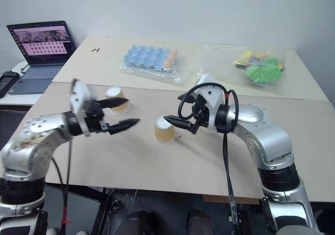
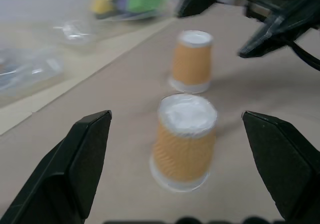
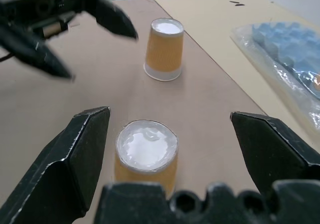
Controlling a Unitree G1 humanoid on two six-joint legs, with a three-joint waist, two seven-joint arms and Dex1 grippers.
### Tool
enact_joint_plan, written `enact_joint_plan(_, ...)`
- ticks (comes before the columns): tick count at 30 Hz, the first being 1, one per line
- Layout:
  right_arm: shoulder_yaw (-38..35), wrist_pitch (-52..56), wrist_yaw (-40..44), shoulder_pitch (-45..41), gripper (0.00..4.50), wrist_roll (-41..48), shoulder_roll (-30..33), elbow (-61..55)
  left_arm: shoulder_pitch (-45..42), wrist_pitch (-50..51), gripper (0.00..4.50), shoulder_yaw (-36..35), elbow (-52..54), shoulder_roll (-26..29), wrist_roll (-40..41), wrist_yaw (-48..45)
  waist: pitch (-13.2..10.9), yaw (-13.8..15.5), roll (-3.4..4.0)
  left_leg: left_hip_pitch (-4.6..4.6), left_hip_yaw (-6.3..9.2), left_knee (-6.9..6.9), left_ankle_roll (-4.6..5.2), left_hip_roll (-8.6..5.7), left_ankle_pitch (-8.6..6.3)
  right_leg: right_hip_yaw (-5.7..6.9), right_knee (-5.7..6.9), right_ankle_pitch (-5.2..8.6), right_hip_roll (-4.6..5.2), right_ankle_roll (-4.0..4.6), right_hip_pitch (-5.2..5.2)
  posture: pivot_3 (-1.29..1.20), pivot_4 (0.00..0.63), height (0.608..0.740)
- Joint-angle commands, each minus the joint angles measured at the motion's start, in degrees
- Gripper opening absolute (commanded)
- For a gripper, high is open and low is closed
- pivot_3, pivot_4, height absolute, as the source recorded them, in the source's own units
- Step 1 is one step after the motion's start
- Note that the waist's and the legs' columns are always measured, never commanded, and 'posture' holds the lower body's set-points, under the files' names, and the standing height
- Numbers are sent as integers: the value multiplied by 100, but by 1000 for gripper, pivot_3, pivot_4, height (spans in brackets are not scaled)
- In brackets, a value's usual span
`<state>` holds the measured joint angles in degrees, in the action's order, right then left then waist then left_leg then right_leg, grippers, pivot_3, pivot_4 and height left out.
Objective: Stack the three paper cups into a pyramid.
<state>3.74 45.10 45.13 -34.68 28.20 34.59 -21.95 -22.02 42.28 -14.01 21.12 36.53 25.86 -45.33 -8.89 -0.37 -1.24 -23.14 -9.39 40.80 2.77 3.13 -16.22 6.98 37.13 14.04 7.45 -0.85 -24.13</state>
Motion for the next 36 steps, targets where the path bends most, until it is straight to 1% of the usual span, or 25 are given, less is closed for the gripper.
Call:
enact_joint_plan(1,-261,-109,148,156,4500,166,180,-244,298,-243,4446,-326,-610,208,-898,1125,0,13,0,2,0,1,0,-1,0,0,1,0,1,0,3,0,150,733)
enact_joint_plan(2,-272,-96,156,185,4500,188,195,-274,362,-377,4446,-287,-747,240,-1033,1219,0,19,0,1,0,0,0,-7,0,0,2,0,1,0,1,0,150,733)
enact_joint_plan(4,-346,-40,176,280,4500,269,243,-353,324,-720,4446,-104,-1237,129,-1213,1349,0,39,0,-3,-2,0,0,-9,0,0,3,-1,1,1,-5,0,150,733)
enact_joint_plan(8,-437,7,157,425,4500,351,383,-429,-61,-1313,4446,312,-2155,-63,-1446,1345,0,114,-1,-11,-3,-1,0,-13,0,5,1,-1,1,1,-9,0,150,733)
enact_joint_plan(10,-501,24,138,496,4500,382,445,-462,-407,-1672,4446,489,-2755,-169,-1510,1222,0,122,-2,-16,-5,1,0,-16,0,8,1,-1,1,1,-12,0,150,733)
enact_joint_plan(14,-546,67,54,580,4500,404,502,-553,-935,-2316,4446,710,-3802,-178,-1640,914,1,87,-3,-13,-9,1,0,-17,0,8,2,-1,1,1,-10,0,150,733)
enact_joint_plan(18,-642,121,-60,703,4500,451,536,-692,-1831,-2884,4446,908,-5062,-217,-1813,672,0,69,-4,-15,-14,-1,0,-17,1,9,2,-1,-2,1,-14,0,150,733)
enact_joint_plan(22,-678,165,-172,765,4500,501,551,-773,-2483,-3388,4446,999,-6075,-301,-1917,529,0,64,-5,-17,-17,0,0,-18,0,9,1,-1,-2,0,-12,0,150,733)
enact_joint_plan(28,-643,159,-284,817,4500,540,547,-800,-3083,-3384,4446,913,-6646,-565,-1709,150,0,57,-6,-23,-21,-1,1,-19,1,13,3,0,-2,-1,-13,0,150,733)
enact_joint_plan(36,-548,112,-342,792,4500,498,519,-746,-3322,-3406,4446,786,-6881,-759,-1611,182,-1,32,-7,-25,-14,-1,1,-19,1,14,3,0,-2,-3,-13,0,150,733)
